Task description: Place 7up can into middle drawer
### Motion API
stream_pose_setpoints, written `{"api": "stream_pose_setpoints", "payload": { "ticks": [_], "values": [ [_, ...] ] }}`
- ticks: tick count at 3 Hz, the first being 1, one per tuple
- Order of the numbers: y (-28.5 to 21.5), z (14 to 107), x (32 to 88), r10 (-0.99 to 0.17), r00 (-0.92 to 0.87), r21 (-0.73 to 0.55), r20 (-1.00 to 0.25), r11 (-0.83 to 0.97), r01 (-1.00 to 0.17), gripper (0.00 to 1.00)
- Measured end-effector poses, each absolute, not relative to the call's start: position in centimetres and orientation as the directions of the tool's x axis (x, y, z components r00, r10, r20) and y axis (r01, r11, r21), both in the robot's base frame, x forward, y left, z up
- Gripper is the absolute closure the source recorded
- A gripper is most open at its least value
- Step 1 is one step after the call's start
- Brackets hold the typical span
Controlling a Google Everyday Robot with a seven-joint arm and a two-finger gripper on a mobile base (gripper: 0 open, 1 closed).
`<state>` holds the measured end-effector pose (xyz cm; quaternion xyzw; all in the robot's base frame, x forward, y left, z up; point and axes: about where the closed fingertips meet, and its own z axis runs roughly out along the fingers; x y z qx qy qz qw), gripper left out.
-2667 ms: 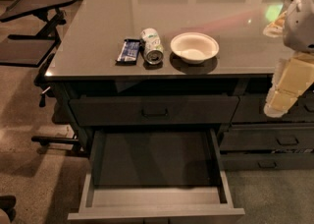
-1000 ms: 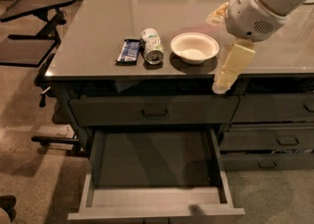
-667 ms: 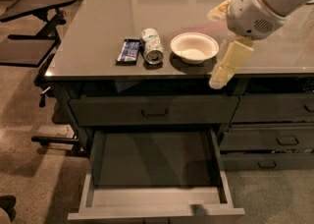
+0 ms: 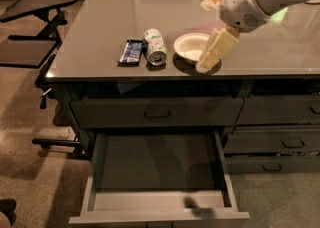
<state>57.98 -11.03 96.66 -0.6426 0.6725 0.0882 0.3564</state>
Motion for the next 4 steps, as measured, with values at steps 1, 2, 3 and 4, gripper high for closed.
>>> {"api": "stream_pose_setpoints", "payload": {
  "ticks": [1,2,3,4],
  "values": [
    [-9.4,96.6,60.6,-0.756,0.104,-0.341,-0.646,0.164,-0.925,0.0],
    [-7.5,96.1,63.3,-0.734,0.124,-0.332,-0.667,0.144,-0.932,0.0],
    [-3.7,93.3,68.8,-0.705,0.147,-0.292,-0.694,0.088,-0.952,0.0],
    [-3.3,92.6,69.6,-0.702,0.14,-0.29,-0.698,0.097,-0.952,0.0]
  ]
}}
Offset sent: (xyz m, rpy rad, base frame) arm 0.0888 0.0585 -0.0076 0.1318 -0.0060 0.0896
